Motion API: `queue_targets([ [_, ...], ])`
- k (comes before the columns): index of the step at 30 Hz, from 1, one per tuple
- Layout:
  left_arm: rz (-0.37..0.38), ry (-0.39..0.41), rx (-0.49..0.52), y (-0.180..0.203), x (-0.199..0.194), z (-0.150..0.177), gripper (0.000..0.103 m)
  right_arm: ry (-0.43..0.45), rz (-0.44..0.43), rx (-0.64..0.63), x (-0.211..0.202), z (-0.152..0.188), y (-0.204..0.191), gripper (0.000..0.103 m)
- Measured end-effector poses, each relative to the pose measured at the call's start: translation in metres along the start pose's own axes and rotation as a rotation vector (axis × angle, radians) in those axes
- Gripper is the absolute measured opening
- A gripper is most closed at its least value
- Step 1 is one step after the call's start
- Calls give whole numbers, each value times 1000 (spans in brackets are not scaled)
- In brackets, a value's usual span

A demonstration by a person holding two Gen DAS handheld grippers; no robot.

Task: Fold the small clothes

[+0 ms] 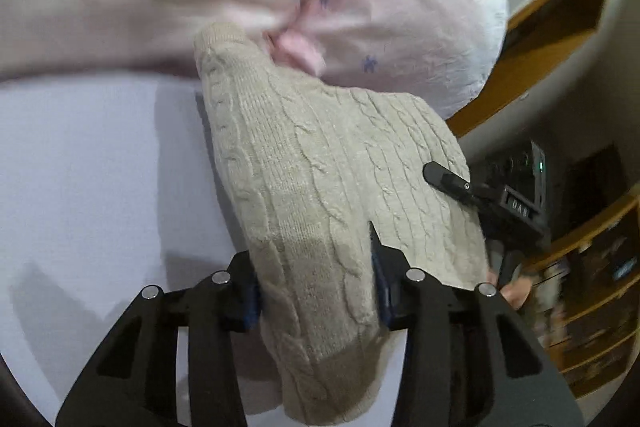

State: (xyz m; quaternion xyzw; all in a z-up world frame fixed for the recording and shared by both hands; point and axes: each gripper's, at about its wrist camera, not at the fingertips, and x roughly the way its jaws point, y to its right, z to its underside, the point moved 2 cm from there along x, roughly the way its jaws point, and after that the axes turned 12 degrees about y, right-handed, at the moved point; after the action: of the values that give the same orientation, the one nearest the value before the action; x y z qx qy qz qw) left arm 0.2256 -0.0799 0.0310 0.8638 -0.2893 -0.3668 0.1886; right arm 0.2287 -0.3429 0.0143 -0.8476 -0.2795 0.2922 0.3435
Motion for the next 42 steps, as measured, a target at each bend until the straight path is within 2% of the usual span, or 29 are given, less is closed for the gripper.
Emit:
queue_targets([
  [1,-52,27,55,-5,-16,-1,45,-26,13,-31,13,4,-8,40],
  [3,-180,47,136,-18,-34,-2,50,-96,134,-141,41,14,-21,51],
  [4,-241,48,157,-26,-38,-1,52,-103,207,-188,46,15,-23,57],
  [5,-263,46,151,-33,-40,-1,55,-67,252,-218,41,13,-25,61],
  [6,-275,59,127,-40,-46,-1,56,-11,257,-221,31,9,-27,64],
  [8,-328,158,124,-40,-66,-2,58,110,214,-208,4,-1,-29,65],
  [10,-318,254,165,-21,-81,-2,64,94,151,-204,0,0,-30,65],
  [11,-296,273,175,-16,-84,-1,68,66,145,-211,6,2,-32,64],
  [13,-236,268,217,5,-81,6,70,-28,149,-248,28,12,-35,48],
  [14,-218,249,236,11,-75,7,71,-54,191,-287,42,20,-38,22],
  [16,-202,201,271,19,-58,13,71,-12,230,-334,44,20,-42,15],
  [18,-200,158,266,14,-50,19,70,84,258,-322,30,8,-39,13],
  [19,-180,129,260,11,-41,23,70,125,308,-319,23,2,-33,9],
  [21,-181,127,292,14,-27,28,70,84,336,-296,29,1,-21,10],
  [22,-210,129,332,17,-23,30,70,46,350,-302,37,5,-17,10],
  [24,-234,132,360,22,-20,32,70,49,368,-337,41,8,-22,12],
  [26,-220,152,322,21,-36,32,70,108,358,-328,23,5,-35,30],
  [27,-210,164,302,21,-46,35,70,150,369,-323,8,4,-41,51],
  [28,-205,186,279,18,-64,38,71,191,385,-331,-11,8,-48,81],
  [29,-223,198,272,16,-72,41,74,223,398,-339,-27,14,-54,96],
  [30,-245,207,268,13,-81,45,83,245,400,-347,-42,23,-58,101],
  [32,-329,199,259,4,-99,62,91,236,429,-351,-62,43,-68,101],
  [35,-409,123,229,-7,-97,79,93,151,497,-348,-64,82,-70,101],
  [37,-447,78,227,-9,-90,87,94,88,489,-351,-55,100,-72,101],
  [39,-484,63,239,-10,-84,91,100,20,517,-370,-36,120,-74,101],
  [42,-521,57,276,-7,-79,99,102,-34,555,-405,-16,137,-78,101],
])
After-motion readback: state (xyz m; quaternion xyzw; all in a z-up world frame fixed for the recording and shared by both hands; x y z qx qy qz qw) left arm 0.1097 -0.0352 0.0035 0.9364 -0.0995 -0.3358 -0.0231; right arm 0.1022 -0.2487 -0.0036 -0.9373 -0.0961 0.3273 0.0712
